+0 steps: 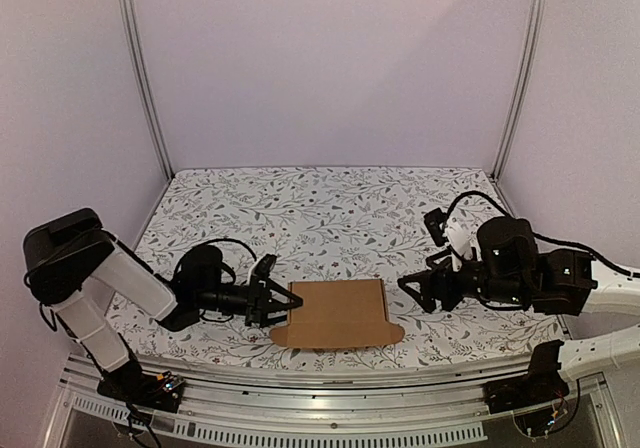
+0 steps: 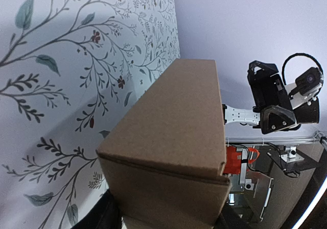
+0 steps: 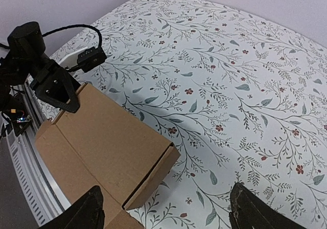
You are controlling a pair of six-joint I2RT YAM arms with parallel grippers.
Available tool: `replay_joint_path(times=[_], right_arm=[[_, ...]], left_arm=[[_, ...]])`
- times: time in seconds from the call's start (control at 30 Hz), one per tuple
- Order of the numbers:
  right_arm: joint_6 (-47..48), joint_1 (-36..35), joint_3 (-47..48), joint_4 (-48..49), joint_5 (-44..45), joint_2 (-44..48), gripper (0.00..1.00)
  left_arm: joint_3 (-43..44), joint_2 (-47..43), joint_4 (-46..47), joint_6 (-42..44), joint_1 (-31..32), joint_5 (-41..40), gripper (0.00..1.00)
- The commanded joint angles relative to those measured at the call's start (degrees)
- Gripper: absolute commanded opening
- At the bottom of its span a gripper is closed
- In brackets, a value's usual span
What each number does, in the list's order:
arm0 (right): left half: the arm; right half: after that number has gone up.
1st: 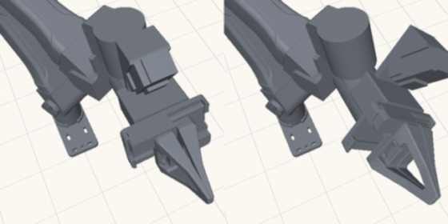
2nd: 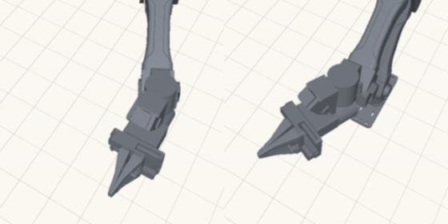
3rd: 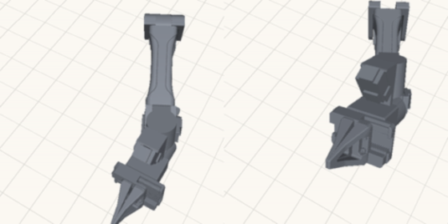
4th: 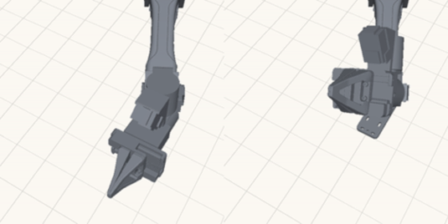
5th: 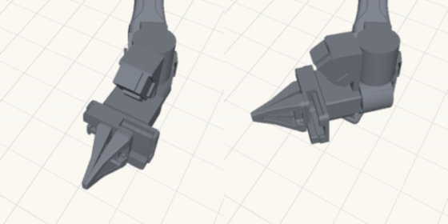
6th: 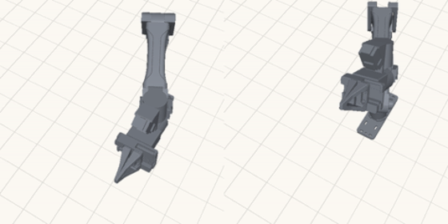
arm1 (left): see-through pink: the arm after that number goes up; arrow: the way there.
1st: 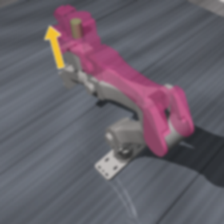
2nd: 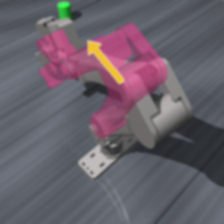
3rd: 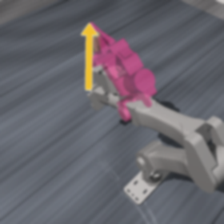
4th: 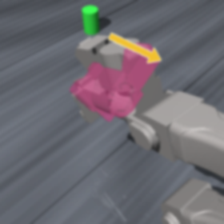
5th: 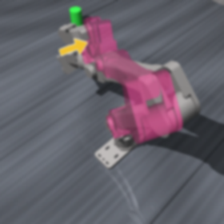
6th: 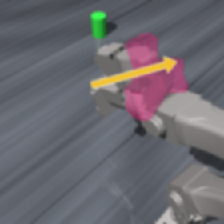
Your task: Fold the paper box
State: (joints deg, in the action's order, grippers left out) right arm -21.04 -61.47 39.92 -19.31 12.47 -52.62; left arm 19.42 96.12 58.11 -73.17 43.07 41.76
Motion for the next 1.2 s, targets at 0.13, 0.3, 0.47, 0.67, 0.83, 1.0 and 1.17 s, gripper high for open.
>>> replay_joint_path(times=[0.13, 0.3, 0.47, 0.67, 0.83, 1.0, 1.17], right_arm=[[19.5, 0.0, 6.1, -4.0, -6.3, 1.2, 0.94], [31.1, 0.0, 8.1, -5.1, -11.3, 1.3, 0.99], [42.6, -1.2, 9.2, -6.9, -14.7, 1.6, 0.99], [61.8, -9.9, 7.1, -4.6, -5.9, 2.6, 0.99], [76.3, -18.1, 4.0, 2.0, 7.7, 0.9, 0.99], [97.3, -27.1, -3.3, 20.7, 23.1, -3.0, 0.99], [109.3, -30.2, -5.3, 32.3, 26.0, -5.0, 0.99]], left_arm=[[7.1, -16.3, -33.0, 14.0, -1.3, -0.7, 0.15], [10.8, -22.9, -46.1, 18.1, -2.0, -0.2, 0.09], [12.8, -28.9, -53.6, 19.8, -3.1, 2.3, 0.0], [13.2, -33.9, -55.4, 18.7, -5.8, 10.1, 0.0], [12.4, -36.3, -53.9, 16.3, -8.2, 16.9, 0.0], [10.2, -38.1, -49.2, 13.0, -9.7, 23.6, 0.0], [10.1, -39.4, -53.2, 15.3, -9.8, 26.3, 0.0]])
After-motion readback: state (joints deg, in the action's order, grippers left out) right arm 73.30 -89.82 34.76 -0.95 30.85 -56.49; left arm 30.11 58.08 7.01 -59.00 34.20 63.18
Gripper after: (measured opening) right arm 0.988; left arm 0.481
